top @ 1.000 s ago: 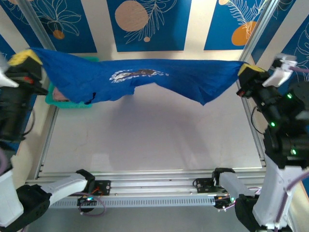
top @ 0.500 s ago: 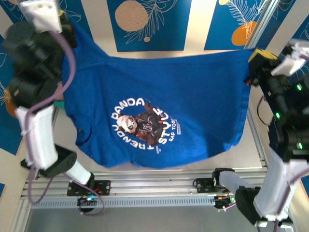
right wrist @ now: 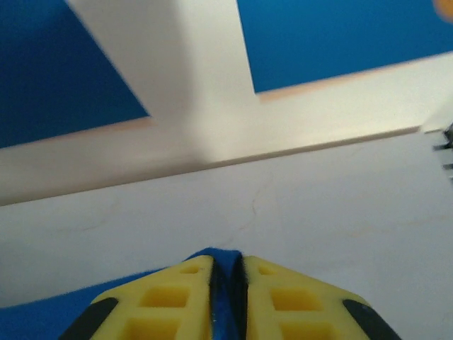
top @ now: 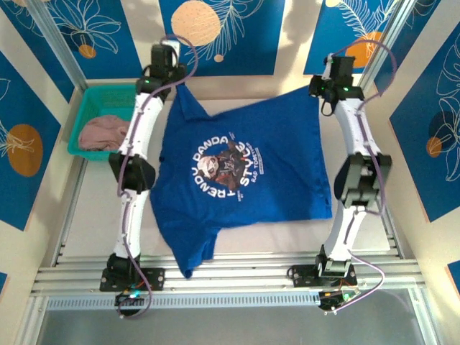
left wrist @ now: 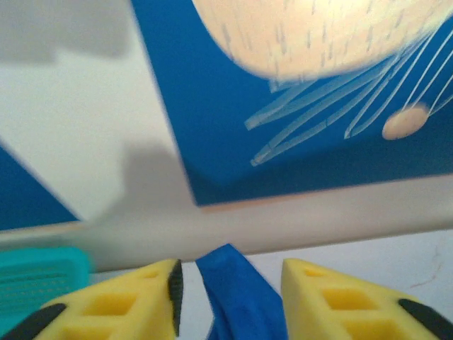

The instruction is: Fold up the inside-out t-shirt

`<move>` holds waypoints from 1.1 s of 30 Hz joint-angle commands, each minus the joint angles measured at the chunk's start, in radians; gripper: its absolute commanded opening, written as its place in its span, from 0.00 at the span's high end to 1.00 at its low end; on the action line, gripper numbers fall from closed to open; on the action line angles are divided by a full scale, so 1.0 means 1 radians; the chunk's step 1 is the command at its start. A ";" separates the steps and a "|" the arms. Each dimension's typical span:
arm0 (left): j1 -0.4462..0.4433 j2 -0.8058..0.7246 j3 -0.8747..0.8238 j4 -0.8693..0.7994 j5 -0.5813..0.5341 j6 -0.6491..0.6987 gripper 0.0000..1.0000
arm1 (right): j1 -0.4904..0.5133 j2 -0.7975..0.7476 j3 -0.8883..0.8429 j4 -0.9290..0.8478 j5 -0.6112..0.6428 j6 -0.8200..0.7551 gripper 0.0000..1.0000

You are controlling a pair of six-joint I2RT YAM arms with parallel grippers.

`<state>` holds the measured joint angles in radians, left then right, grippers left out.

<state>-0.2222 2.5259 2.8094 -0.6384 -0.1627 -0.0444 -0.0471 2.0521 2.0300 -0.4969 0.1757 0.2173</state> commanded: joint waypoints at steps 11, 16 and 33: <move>0.009 -0.532 -0.826 0.097 0.323 -0.290 0.29 | 0.069 -0.397 -0.629 -0.045 -0.236 0.168 0.62; -0.046 -0.850 -1.415 0.315 0.364 -0.390 0.27 | 0.070 -0.630 -0.976 -0.090 -0.185 0.262 0.59; -0.157 -0.764 -1.711 0.528 0.390 -0.456 0.27 | -0.135 -0.803 -1.292 -0.283 0.006 0.373 0.51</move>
<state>-0.3618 1.7489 1.0760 -0.1791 0.2096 -0.4816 -0.1741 1.2301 0.7547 -0.7311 0.1341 0.5430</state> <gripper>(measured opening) 0.733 0.485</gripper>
